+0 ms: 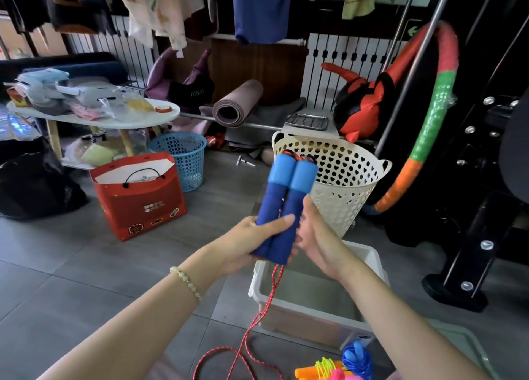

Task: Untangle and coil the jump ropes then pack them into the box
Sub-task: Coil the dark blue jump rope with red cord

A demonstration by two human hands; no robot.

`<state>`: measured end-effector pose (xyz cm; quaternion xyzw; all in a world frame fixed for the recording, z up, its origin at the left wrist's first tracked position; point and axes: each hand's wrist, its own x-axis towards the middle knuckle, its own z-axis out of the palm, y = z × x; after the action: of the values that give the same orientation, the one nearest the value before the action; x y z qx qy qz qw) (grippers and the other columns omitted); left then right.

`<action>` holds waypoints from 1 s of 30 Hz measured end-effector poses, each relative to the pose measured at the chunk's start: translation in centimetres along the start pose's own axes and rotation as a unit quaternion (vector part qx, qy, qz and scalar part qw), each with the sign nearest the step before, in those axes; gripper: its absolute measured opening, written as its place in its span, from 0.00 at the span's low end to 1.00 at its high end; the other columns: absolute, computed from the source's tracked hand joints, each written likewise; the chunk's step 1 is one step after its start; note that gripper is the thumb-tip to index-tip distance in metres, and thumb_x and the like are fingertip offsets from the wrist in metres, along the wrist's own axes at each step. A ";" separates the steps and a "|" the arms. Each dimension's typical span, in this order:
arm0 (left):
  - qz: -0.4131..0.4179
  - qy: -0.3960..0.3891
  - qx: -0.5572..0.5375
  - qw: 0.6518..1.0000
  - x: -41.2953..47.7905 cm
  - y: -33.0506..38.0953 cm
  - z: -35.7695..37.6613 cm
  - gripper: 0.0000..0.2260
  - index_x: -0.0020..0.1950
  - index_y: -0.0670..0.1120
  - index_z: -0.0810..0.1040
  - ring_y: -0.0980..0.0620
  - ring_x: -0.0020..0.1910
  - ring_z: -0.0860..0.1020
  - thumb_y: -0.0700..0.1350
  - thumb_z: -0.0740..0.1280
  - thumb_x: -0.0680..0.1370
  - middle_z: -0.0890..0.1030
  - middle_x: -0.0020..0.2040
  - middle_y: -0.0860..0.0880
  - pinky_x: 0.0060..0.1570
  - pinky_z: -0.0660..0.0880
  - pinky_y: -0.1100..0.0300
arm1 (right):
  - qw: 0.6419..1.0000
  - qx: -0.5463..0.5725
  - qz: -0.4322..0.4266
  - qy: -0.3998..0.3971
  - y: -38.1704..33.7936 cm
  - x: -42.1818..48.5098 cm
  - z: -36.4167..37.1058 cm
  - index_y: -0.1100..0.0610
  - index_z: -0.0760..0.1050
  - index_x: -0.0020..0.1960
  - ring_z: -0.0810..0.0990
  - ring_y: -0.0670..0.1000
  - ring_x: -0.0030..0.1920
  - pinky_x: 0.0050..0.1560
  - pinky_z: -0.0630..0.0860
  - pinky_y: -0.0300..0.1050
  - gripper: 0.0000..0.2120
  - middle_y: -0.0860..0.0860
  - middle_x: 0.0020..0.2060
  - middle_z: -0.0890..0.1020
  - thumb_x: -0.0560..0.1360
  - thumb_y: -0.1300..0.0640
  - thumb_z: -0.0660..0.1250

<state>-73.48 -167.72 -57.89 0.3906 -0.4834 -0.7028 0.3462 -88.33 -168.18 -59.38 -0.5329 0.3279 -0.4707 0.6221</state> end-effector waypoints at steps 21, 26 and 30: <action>-0.003 0.167 0.006 0.986 0.7 1.0 -5.6 0.17 0.55 0.39 0.79 0.48 0.36 0.83 0.49 0.73 0.72 0.84 0.39 0.46 0.39 0.81 0.55 | 0.888 -0.459 -0.005 0.028 -1.2 -1.6 -0.3 0.44 0.74 0.55 0.75 0.39 0.37 0.44 0.72 0.39 0.07 0.40 0.38 0.77 0.77 0.50 0.64; -0.025 0.181 -0.028 0.983 0.7 0.8 -6.2 0.15 0.54 0.40 0.78 0.49 0.33 0.83 0.49 0.72 0.73 0.84 0.38 0.47 0.34 0.80 0.56 | 0.668 -0.719 -0.188 0.042 -0.4 -1.8 -0.2 0.51 0.77 0.54 0.79 0.49 0.34 0.32 0.75 0.44 0.07 0.46 0.39 0.80 0.77 0.53 0.66; -0.043 0.175 -0.036 0.983 0.3 1.1 -6.9 0.15 0.54 0.41 0.77 0.49 0.32 0.83 0.49 0.72 0.73 0.84 0.36 0.47 0.33 0.80 0.57 | 0.535 -0.799 -0.264 0.077 0.0 -1.6 -0.5 0.53 0.74 0.37 0.73 0.46 0.25 0.21 0.63 0.37 0.09 0.46 0.30 0.72 0.74 0.51 0.67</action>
<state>-67.39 -171.11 -58.52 0.5150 -0.3722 -0.6553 0.4084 -89.31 -166.83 -59.62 -0.8326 0.4583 -0.1951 -0.2423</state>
